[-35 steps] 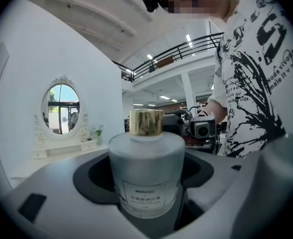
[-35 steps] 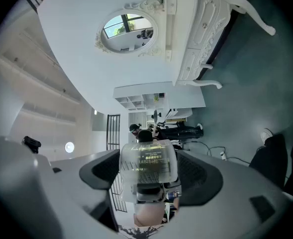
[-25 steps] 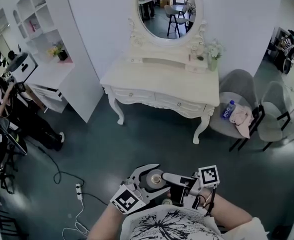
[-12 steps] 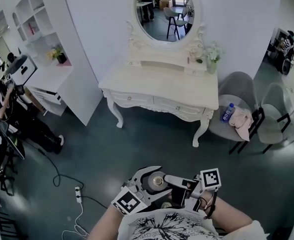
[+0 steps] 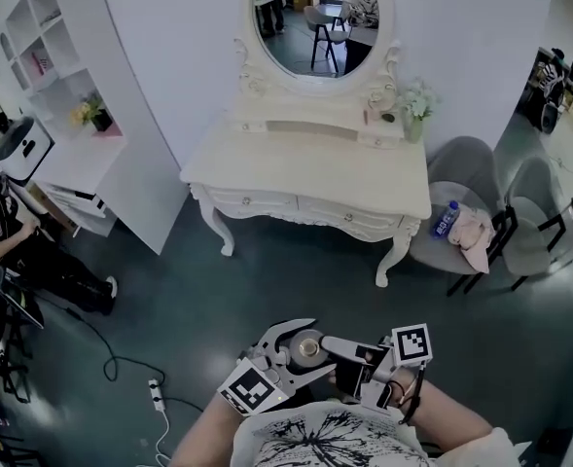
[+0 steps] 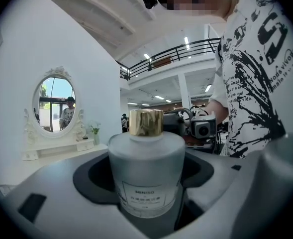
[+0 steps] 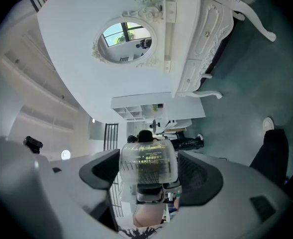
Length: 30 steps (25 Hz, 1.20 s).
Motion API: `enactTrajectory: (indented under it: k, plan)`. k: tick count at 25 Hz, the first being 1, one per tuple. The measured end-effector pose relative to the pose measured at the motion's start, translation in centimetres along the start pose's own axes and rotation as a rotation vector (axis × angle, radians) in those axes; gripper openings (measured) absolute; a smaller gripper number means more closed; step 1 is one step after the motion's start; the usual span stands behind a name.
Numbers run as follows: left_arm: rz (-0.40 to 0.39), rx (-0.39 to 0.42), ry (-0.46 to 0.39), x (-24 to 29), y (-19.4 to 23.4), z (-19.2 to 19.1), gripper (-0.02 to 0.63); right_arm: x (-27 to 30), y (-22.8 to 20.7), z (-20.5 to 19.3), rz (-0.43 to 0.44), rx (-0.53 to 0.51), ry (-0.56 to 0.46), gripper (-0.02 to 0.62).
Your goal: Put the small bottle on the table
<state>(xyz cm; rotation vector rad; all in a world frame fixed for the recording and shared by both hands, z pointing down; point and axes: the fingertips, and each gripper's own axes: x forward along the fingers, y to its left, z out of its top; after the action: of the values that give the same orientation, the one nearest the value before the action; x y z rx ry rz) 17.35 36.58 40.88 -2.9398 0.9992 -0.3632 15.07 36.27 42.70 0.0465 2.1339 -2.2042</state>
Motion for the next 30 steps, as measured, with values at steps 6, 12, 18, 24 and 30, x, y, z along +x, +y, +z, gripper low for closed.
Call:
enactTrajectory:
  k: [6,12,18,24,30]
  plan:
    - [-0.065,0.023,-0.019,-1.6,8.3,-0.4,0.350,6.5,0.4,5.5,0.003,-0.011,-0.066,0.367]
    - [-0.132,0.052,-0.015,-3.9,16.8,-1.2,0.350,13.8,0.5,10.8,0.023,-0.020,-0.125,0.368]
    - [-0.165,0.063,-0.008,-5.0,23.5,-2.2,0.350,19.0,0.3,15.3,0.033,-0.023,-0.161,0.368]
    - [-0.158,0.064,-0.012,-4.2,29.0,-2.8,0.350,22.0,0.0,20.1,0.029,-0.031,-0.151,0.368]
    - [-0.126,0.054,-0.005,0.0,34.8,-3.1,0.350,22.5,-0.5,27.1,0.025,-0.024,-0.136,0.368]
